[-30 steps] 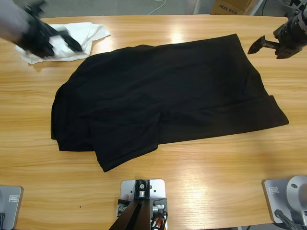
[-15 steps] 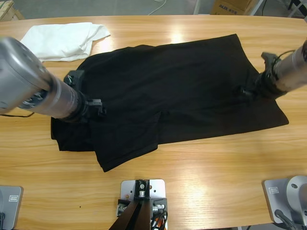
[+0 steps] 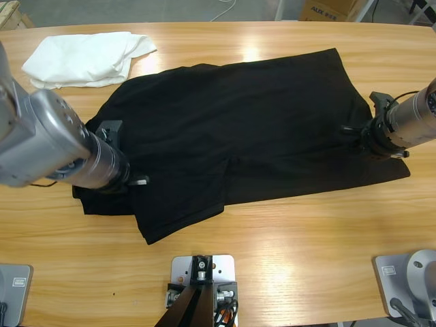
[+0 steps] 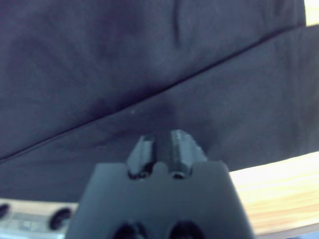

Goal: Fold clothes

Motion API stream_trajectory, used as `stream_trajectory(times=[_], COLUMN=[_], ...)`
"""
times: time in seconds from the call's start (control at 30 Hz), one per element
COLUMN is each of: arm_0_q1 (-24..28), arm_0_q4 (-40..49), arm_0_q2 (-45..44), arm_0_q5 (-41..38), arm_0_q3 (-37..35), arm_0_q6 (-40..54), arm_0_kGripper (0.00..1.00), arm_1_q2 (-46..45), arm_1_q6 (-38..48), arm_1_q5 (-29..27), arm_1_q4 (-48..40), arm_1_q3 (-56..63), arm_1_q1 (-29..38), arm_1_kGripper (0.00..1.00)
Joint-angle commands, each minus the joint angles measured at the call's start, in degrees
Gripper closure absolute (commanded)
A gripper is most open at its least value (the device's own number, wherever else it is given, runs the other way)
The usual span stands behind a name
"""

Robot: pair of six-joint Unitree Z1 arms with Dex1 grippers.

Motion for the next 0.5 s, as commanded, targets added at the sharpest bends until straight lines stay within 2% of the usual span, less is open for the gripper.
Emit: stream_trajectory(times=[0.03,0.2,0.3,0.5], arm_0_q1=[-2.24,-2.22,-2.22,-2.14], arm_0_q4=[-0.64,-1.54,-3.91,-5.53], arm_0_q2=[3.02,5.55,6.48,4.25], arm_0_q5=[-1.63,-1.56,-2.11,-3.02], arm_0_q3=[1.82,2.07,3.12,6.50], arm_0_q6=[-1.17,-1.17,-1.20,-1.68], arm_0_kGripper=[1.000,1.000,1.000,1.000], arm_1_q2=[2.38,4.36,7.79,9.55], arm_1_q6=[2.45,1.94,1.94,2.80], arm_1_q5=[2.18,3.95,7.17,10.18], arm_1_q4=[-4.18,-5.54,-8.44,-9.63], arm_1_q3=[3.86,4.20,5.51,6.90], arm_1_q1=[-1.14,-3.92,-5.38,-7.08], arm_1_kGripper=[1.000,1.000,1.000,1.000])
